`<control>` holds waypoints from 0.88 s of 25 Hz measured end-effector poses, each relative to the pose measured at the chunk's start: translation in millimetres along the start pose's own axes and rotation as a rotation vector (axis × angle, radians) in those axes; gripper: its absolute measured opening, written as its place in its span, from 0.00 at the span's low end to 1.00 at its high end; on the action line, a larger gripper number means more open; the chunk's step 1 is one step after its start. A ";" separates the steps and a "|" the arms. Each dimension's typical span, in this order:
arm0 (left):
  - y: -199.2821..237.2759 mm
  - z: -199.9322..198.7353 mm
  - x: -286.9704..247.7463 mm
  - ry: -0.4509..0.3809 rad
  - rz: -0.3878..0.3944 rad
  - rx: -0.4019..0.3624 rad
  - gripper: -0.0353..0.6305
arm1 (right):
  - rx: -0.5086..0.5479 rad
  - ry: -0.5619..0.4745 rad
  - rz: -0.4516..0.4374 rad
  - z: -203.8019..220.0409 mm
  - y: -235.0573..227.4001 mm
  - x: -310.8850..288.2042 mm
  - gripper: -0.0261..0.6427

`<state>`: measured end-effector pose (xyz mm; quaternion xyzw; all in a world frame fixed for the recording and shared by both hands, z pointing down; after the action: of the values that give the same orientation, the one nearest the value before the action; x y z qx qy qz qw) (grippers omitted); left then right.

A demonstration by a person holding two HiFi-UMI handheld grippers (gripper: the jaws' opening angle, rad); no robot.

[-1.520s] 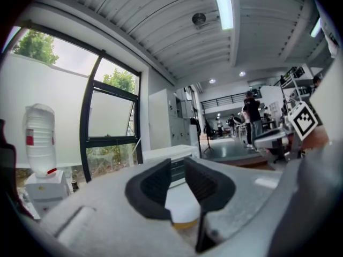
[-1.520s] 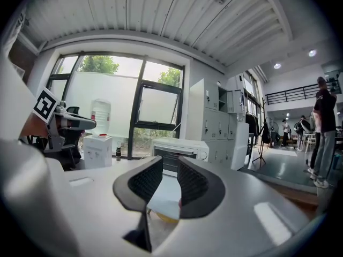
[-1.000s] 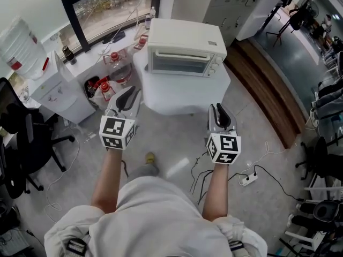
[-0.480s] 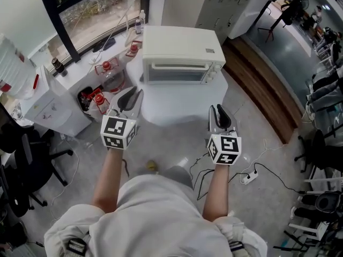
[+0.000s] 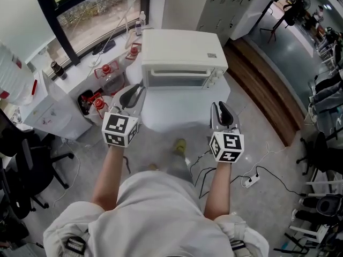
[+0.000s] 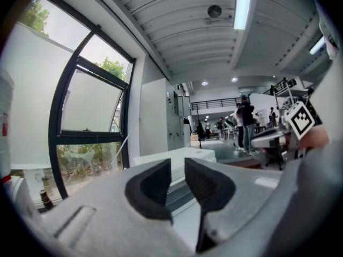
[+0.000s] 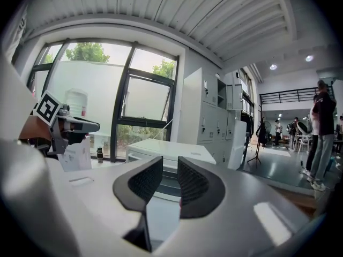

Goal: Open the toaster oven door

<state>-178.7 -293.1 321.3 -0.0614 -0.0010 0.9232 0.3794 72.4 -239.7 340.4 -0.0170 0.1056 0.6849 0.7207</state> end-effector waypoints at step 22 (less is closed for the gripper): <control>57.7 15.8 -184.8 0.104 -0.107 0.044 0.17 | 0.003 0.019 -0.232 3.6 -90.4 -216.0 0.15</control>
<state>-90.7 -463.0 355.0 -0.1009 0.0358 0.8969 0.4290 153.9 -457.1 371.0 -0.0344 0.1107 0.5967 0.7940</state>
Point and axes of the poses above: the fingertips, and each gripper's own axes: x backward along the fingers, y to its left, z out of its underside, the point moved 1 cm from there along x, backward along the fingers, and after that the axes turned 10 degrees about z, right-handed, at the moved point
